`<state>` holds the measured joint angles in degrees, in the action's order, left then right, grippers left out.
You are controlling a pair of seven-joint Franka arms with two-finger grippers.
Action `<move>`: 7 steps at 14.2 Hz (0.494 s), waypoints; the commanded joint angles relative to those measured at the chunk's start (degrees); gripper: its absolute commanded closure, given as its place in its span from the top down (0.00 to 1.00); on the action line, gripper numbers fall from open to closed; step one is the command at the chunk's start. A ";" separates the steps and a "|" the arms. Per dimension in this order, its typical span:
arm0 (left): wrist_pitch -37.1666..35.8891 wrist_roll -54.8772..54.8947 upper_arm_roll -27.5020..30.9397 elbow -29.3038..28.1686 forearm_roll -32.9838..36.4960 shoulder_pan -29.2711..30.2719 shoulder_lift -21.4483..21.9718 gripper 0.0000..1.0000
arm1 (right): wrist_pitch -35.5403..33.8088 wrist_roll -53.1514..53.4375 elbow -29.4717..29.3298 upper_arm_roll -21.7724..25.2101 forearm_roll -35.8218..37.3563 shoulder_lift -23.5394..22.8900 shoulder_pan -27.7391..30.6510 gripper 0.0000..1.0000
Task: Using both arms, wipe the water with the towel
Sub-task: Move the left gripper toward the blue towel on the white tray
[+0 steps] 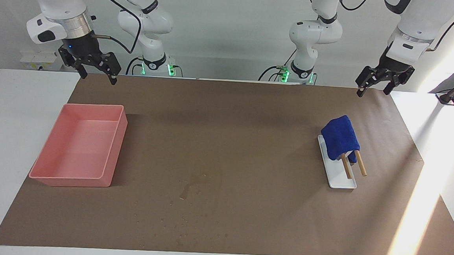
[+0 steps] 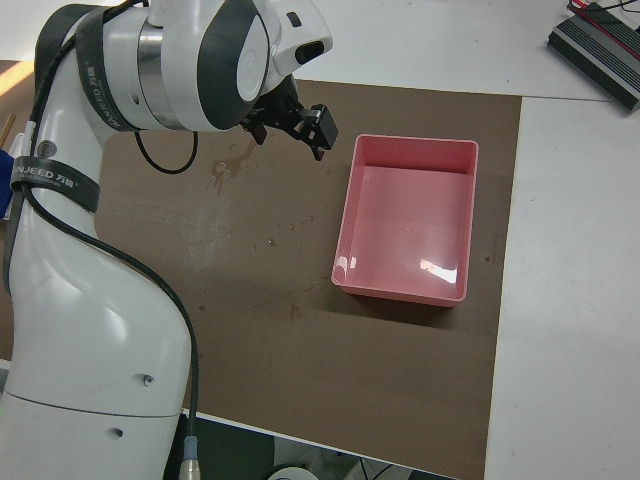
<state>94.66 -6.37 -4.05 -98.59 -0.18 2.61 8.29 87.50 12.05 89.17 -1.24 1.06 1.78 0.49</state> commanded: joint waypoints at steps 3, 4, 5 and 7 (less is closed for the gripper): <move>0.17 0.39 0.53 0.07 -0.43 -0.58 -0.20 1.00 | -0.93 -1.16 0.04 -0.34 0.08 0.68 0.74 1.00; 0.26 0.30 0.53 -0.02 -0.52 -0.58 -0.11 1.00 | -0.93 -1.16 0.04 -0.34 0.08 0.68 0.74 1.00; 0.17 0.30 0.53 -0.02 -0.43 -0.58 -0.11 1.00 | -0.93 -1.16 0.04 -0.34 0.08 0.68 0.74 1.00; 0.17 0.57 0.53 0.06 -0.52 -0.58 -0.11 1.00 | -0.93 -1.16 0.04 -0.34 0.08 0.68 0.74 1.00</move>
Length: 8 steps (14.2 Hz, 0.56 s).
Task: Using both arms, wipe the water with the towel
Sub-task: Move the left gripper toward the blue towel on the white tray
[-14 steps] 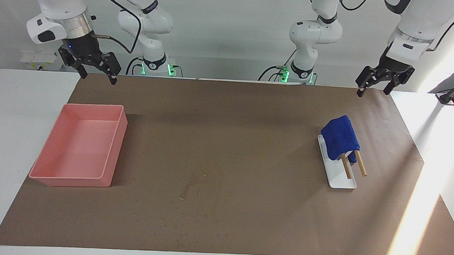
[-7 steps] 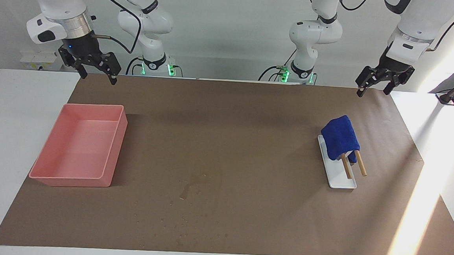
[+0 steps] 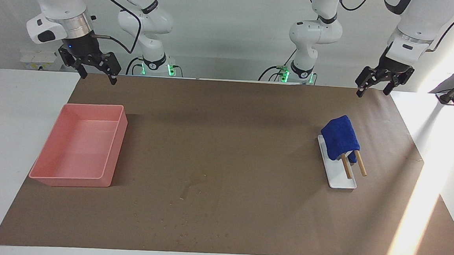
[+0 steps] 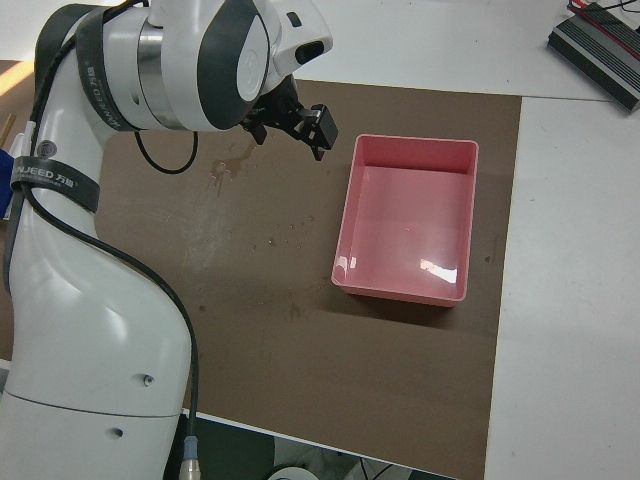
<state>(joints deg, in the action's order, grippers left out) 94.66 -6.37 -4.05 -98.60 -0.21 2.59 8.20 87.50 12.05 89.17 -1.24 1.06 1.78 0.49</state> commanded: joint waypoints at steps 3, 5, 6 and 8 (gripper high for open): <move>0.17 0.57 0.53 0.07 -0.41 -0.66 -0.02 1.00 | -0.93 -1.16 0.04 -0.34 0.08 0.68 0.74 1.00; 0.17 -0.22 0.53 -0.01 -0.41 -0.66 -0.02 1.00 | -0.93 -1.16 0.04 -0.34 0.08 0.68 0.74 1.00; 0.35 -0.22 0.53 -0.10 -0.41 -0.83 -0.02 1.00 | -0.93 -1.16 0.04 -0.34 0.08 0.68 0.74 1.00; 0.26 -0.66 0.53 -0.19 -0.41 -1.27 -0.02 1.00 | -0.93 -1.16 0.04 -0.34 0.08 0.68 0.74 1.00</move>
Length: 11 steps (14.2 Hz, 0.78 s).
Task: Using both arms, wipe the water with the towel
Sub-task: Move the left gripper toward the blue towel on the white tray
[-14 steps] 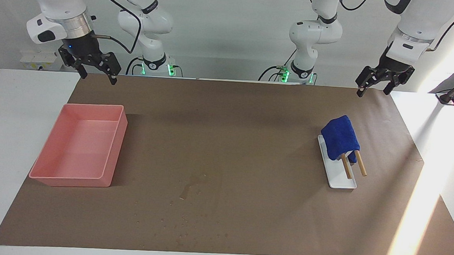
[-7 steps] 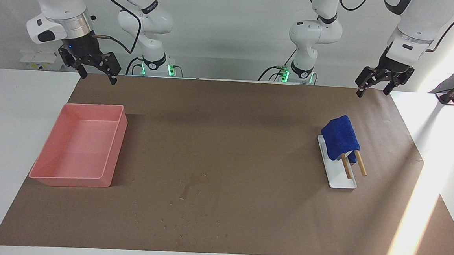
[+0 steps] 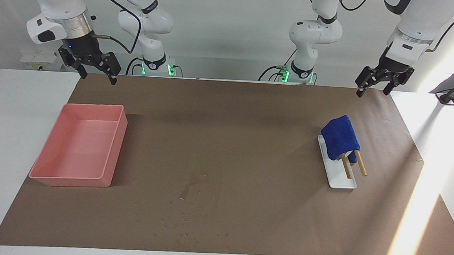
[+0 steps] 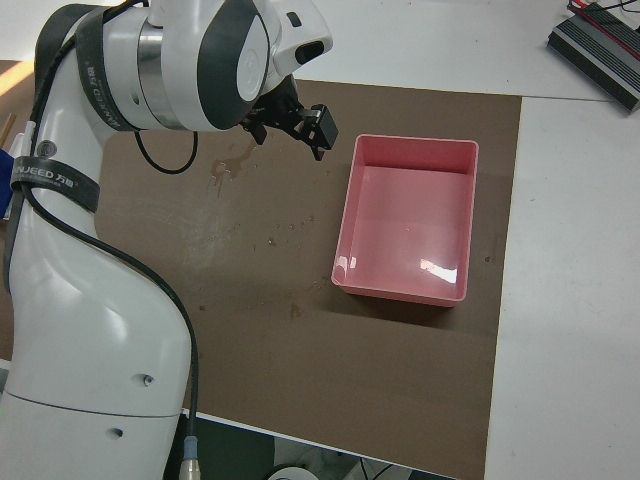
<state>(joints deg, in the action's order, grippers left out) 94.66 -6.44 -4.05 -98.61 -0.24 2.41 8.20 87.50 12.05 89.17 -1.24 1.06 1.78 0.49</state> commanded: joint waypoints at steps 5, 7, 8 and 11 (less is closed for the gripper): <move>3.32 -11.92 0.71 -2.72 -0.37 -0.21 0.77 1.00 | -0.93 -1.16 0.04 -0.34 0.08 0.68 0.74 1.00; 7.71 -11.84 1.06 -6.75 -0.37 -0.04 2.34 1.00 | -0.93 -1.16 0.04 -0.34 0.08 0.68 0.74 1.00; 9.39 -11.93 1.15 -8.08 -0.29 0.22 2.53 1.00 | -0.93 -1.16 0.04 -0.34 0.08 0.68 0.74 1.00; 9.84 -21.55 1.06 -8.79 -0.11 0.40 2.44 1.00 | -0.93 -1.16 0.04 -0.34 0.08 0.68 0.74 1.00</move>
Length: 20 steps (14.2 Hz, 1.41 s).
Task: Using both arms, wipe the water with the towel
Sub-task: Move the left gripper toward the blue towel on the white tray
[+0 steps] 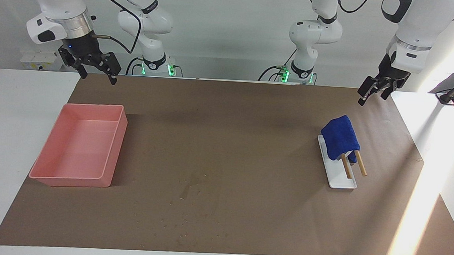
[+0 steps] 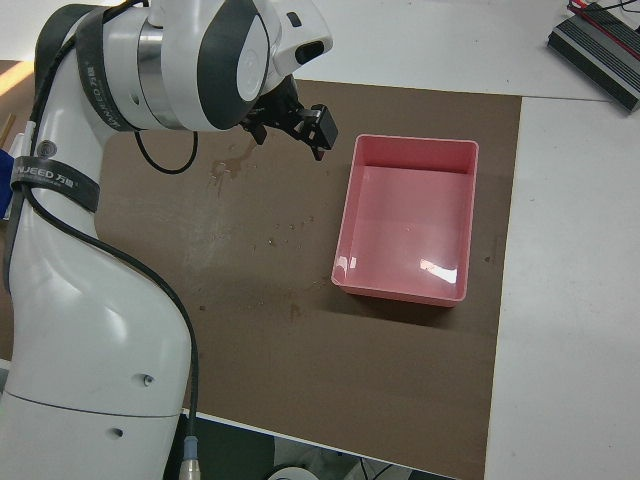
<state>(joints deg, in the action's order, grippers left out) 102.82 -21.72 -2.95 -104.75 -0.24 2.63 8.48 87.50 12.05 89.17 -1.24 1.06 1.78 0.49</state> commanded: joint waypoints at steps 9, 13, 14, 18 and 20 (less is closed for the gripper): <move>11.09 -44.17 0.05 -12.76 -0.11 0.27 2.50 1.00 | -0.93 -1.16 0.04 -0.34 0.08 0.68 0.66 1.00; 13.97 -53.59 -0.04 -18.11 -0.11 1.85 1.80 1.00 | -0.93 -1.16 0.04 -0.34 0.08 0.68 0.66 1.00; 15.47 -54.12 -0.04 -19.17 -0.11 1.86 1.63 1.00 | -0.93 -1.16 0.04 -0.34 0.08 0.68 0.74 1.00; 20.04 -54.13 -0.04 -19.88 -0.11 2.21 -1.36 1.00 | -0.93 -1.16 0.04 -0.34 0.08 0.68 0.74 1.00; 21.89 -53.87 -0.04 -20.14 -0.11 3.08 -2.33 1.00 | -0.93 -1.16 0.04 -0.34 0.08 0.68 0.66 1.00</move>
<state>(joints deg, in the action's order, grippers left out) 122.05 -75.30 -2.73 -124.09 -0.24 4.34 6.99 87.50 12.05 89.17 -1.24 1.06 1.78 0.49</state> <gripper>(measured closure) 0.000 0.000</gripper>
